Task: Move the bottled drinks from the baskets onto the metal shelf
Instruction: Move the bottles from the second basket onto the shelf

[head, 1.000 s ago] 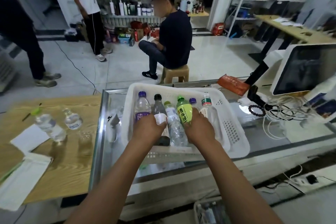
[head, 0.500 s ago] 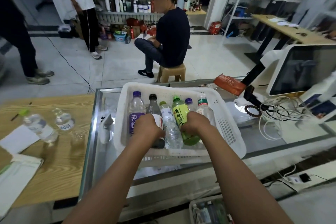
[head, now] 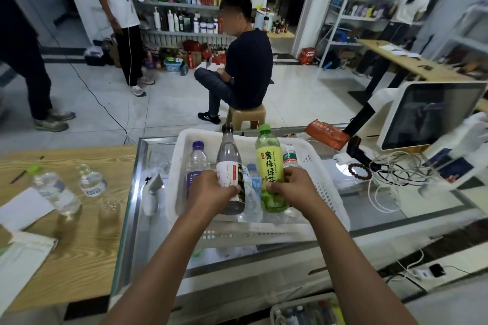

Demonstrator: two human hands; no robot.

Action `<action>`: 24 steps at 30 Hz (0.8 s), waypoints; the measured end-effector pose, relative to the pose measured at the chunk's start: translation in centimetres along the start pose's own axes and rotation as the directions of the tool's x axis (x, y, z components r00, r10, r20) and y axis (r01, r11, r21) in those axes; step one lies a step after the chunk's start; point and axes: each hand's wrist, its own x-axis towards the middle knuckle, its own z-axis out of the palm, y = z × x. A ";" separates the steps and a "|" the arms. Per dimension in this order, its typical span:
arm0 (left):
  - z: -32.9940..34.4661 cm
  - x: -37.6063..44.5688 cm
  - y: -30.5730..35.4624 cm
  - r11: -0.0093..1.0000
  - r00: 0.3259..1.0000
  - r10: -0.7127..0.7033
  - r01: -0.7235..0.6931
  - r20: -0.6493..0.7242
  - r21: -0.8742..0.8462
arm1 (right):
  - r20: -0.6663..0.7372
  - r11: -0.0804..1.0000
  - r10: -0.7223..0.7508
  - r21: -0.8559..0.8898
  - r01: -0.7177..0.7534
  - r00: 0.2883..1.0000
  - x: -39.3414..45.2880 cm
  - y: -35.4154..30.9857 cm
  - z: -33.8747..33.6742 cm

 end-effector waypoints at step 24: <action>9.1 -14.9 14.8 0.776 0.775 0.585 -0.451 0.238 -0.440 | -0.597 0.944 -0.005 0.263 0.201 0.802 -22.8 6.3 -14.0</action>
